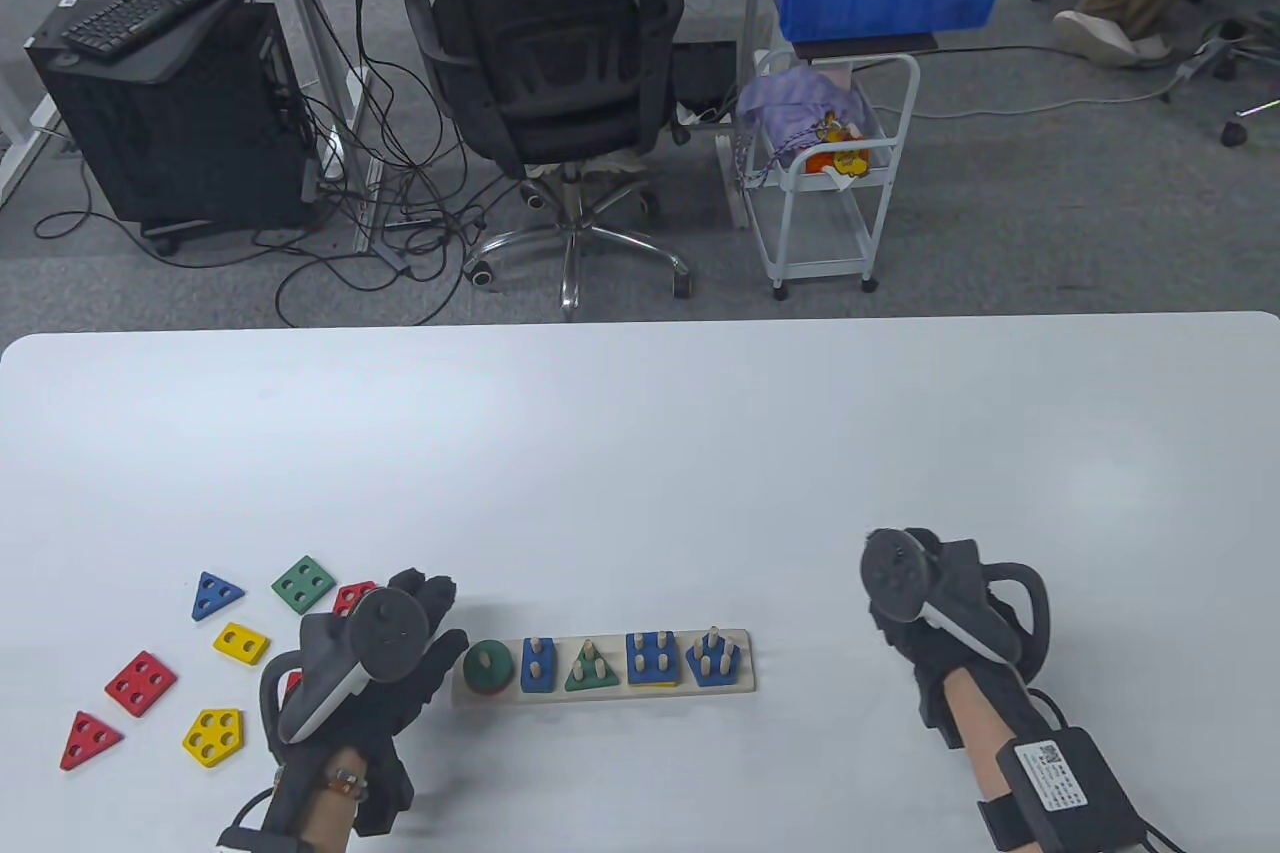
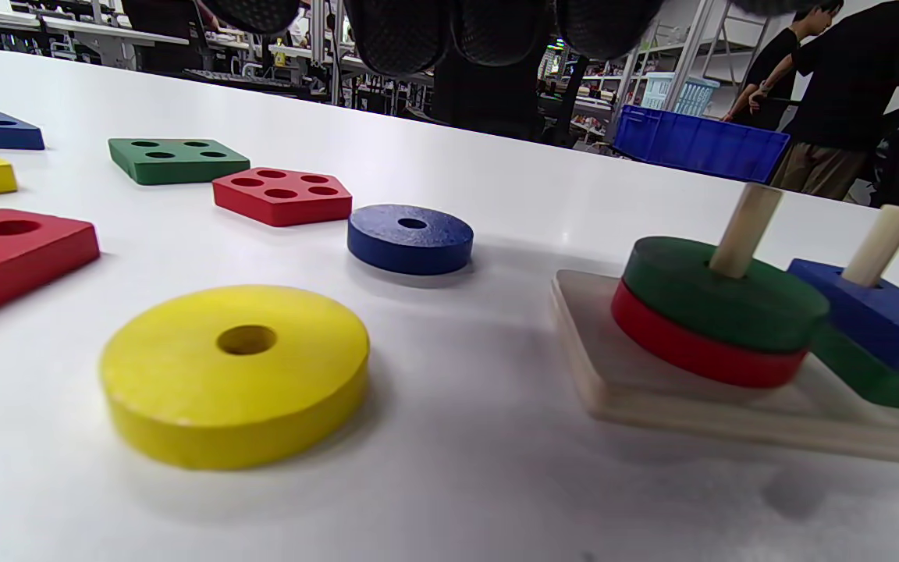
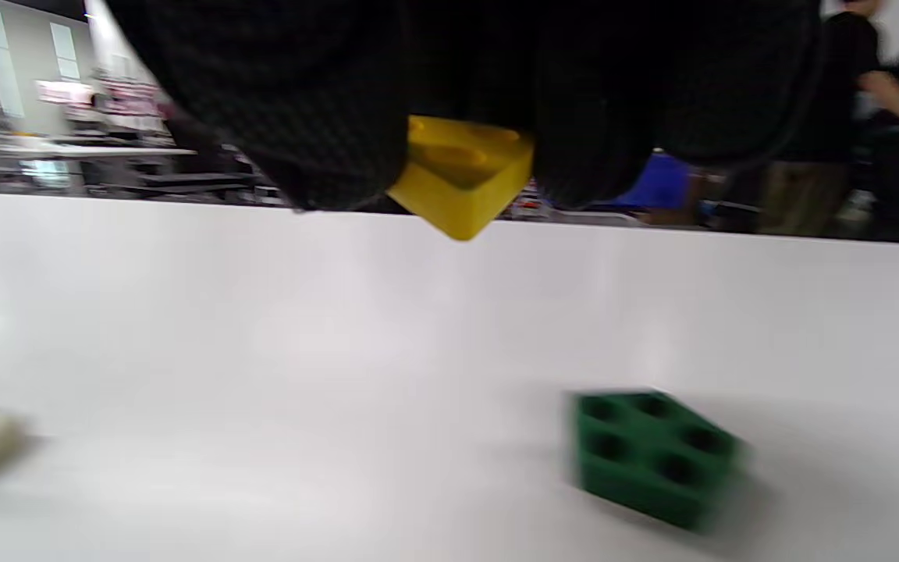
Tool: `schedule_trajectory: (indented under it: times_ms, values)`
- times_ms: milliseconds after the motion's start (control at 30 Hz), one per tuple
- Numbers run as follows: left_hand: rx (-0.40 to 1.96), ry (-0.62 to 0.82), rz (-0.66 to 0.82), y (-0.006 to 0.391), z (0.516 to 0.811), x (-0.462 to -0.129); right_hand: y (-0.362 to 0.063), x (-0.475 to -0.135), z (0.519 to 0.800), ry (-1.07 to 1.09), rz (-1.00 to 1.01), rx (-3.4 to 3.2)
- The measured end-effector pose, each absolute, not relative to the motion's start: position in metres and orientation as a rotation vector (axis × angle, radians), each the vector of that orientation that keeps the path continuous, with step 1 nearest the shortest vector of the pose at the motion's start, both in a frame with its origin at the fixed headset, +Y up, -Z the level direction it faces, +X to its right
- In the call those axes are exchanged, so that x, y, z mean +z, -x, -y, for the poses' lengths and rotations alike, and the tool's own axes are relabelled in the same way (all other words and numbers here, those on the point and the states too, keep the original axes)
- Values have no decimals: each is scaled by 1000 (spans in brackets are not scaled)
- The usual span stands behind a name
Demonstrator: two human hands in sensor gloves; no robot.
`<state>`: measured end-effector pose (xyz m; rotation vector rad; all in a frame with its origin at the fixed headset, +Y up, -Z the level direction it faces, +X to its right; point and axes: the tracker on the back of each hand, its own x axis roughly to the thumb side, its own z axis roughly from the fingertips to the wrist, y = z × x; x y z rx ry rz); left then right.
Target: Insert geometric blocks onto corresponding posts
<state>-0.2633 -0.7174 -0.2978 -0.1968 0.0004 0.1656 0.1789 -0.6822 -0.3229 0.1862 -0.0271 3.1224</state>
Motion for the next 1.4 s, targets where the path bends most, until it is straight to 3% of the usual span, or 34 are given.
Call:
schedule_trajectory:
  times_ms: [200,333,633,967,1133,1233,1400]
  values:
    - [183,190,-13,268,714,-298,-75,-304,673,-703,38,3023]
    - [181,183,-23,270,713,-298,-19,-298,681,-926,-33,2968]
    - [175,183,-19,270,713,-298,43,-300,704,-1149,-51,2983]
    - [169,190,-19,269,713,-297,55,-300,711,-1230,-50,3005]
    - [161,192,-22,269,713,-297,53,-302,716,-1235,-145,3018]
    - [161,191,-22,269,713,-297,40,-305,707,-1170,-44,3008]
    - [160,196,-22,268,713,-298,-11,-323,686,-915,-51,3034]
